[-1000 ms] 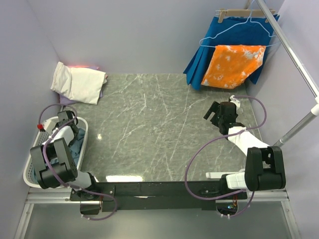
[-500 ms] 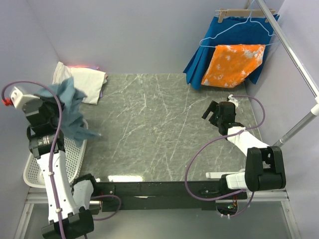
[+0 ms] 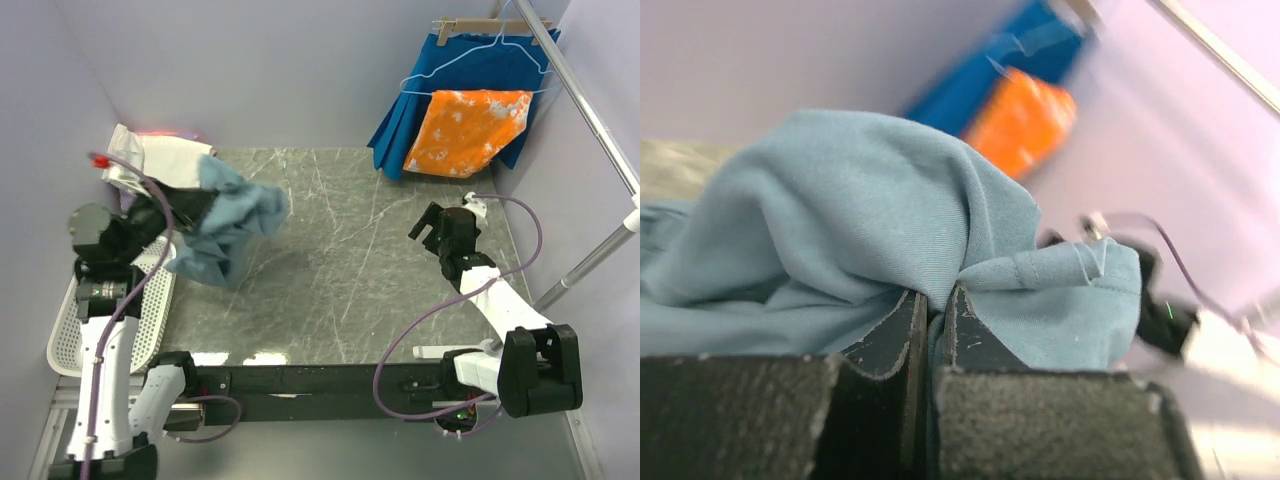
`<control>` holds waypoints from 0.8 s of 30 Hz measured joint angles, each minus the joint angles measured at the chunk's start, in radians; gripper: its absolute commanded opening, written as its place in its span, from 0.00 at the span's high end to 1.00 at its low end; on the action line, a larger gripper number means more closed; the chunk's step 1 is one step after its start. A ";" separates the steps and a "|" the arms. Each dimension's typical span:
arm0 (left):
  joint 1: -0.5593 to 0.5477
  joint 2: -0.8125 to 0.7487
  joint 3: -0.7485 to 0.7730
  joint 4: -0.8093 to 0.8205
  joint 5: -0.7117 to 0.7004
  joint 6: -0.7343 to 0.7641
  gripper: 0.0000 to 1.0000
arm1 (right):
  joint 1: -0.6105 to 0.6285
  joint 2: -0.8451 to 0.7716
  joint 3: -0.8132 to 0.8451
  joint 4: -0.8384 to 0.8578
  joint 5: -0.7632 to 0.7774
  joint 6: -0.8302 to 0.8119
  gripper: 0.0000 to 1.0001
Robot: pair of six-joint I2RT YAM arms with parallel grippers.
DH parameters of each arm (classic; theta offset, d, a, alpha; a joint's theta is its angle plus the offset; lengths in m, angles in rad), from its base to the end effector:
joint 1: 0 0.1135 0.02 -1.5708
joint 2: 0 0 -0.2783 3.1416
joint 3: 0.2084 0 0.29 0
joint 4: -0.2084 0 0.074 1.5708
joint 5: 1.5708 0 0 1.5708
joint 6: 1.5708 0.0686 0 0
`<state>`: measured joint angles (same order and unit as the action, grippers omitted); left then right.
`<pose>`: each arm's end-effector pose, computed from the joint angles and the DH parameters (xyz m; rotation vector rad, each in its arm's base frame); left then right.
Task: Fold and stack the t-shirts
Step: Move the tshirt to the center of the board
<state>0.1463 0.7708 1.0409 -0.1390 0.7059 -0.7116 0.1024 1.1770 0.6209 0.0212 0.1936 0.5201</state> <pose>0.2072 -0.0144 0.4574 -0.0482 1.5459 -0.9580 0.3072 0.0183 0.1996 0.5481 2.0265 0.1720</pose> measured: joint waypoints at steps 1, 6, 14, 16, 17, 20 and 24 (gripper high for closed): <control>-0.048 -0.003 -0.027 0.018 0.013 0.008 0.99 | 0.000 0.002 0.007 -0.025 -0.003 0.009 0.00; -0.332 0.089 -0.175 0.086 -0.082 0.064 0.99 | 0.042 0.025 0.063 -0.155 -0.014 0.057 0.00; -0.629 0.468 -0.250 0.146 -0.554 0.144 0.99 | 0.202 -0.035 0.126 -0.314 0.024 0.075 0.00; -0.686 0.558 -0.227 0.166 -0.637 0.154 0.99 | 0.206 -0.053 0.143 -0.334 0.024 0.073 0.00; -0.723 0.609 -0.200 0.169 -0.673 0.160 0.99 | 0.208 -0.057 0.154 -0.349 0.025 0.070 0.00; -0.817 0.738 -0.116 0.187 -0.743 0.171 0.99 | 0.216 -0.064 0.159 -0.342 -0.001 0.058 0.00; -0.860 0.803 -0.083 0.223 -0.778 0.169 0.99 | 0.272 -0.125 0.076 -0.239 -0.111 0.039 0.00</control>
<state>-0.7136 1.5734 0.9577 0.0841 -0.0719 -0.5430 0.3740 1.0519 0.6971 -0.2176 0.0826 0.5587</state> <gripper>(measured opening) 0.056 0.997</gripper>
